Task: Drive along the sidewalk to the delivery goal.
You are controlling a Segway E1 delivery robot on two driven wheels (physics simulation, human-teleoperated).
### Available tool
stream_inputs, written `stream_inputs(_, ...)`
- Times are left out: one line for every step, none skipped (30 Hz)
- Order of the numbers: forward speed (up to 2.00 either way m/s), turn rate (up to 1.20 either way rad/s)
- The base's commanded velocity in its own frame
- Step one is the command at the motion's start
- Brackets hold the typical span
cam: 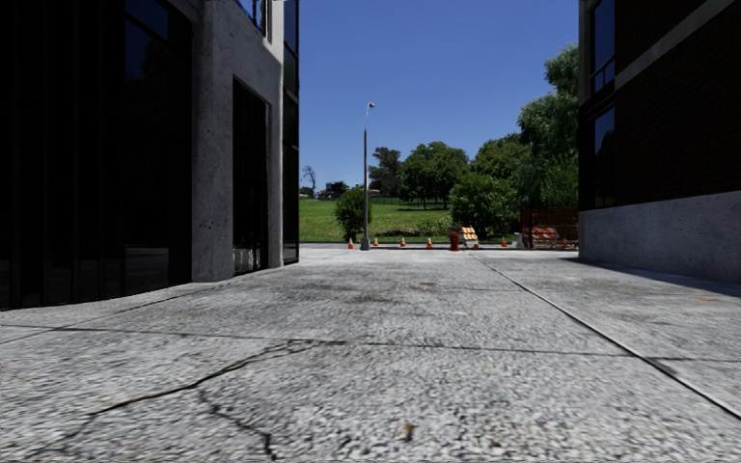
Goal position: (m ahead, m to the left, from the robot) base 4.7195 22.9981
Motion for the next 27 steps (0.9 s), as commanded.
stream_inputs(2.00, 0.00)
stream_inputs(2.00, 0.00)
stream_inputs(2.00, 0.00)
stream_inputs(2.00, 0.00)
stream_inputs(2.00, 0.00)
stream_inputs(2.00, 0.00)
stream_inputs(2.00, 0.00)
stream_inputs(2.00, 0.00)
stream_inputs(2.00, 0.00)
stream_inputs(2.00, 0.00)
stream_inputs(2.00, 0.00)
stream_inputs(2.00, 0.00)
stream_inputs(2.00, 0.00)
stream_inputs(2.00, 0.00)
stream_inputs(2.00, 0.00)
stream_inputs(2.00, 0.00)
stream_inputs(2.00, 0.00)
stream_inputs(2.00, 0.00)
stream_inputs(2.00, 0.00)
stream_inputs(2.00, 0.00)
stream_inputs(2.00, 0.00)
stream_inputs(2.00, 0.00)
stream_inputs(2.00, 0.00)
stream_inputs(2.00, 0.00)
stream_inputs(2.00, 0.00)
stream_inputs(2.00, 0.00)
stream_inputs(2.00, 0.00)
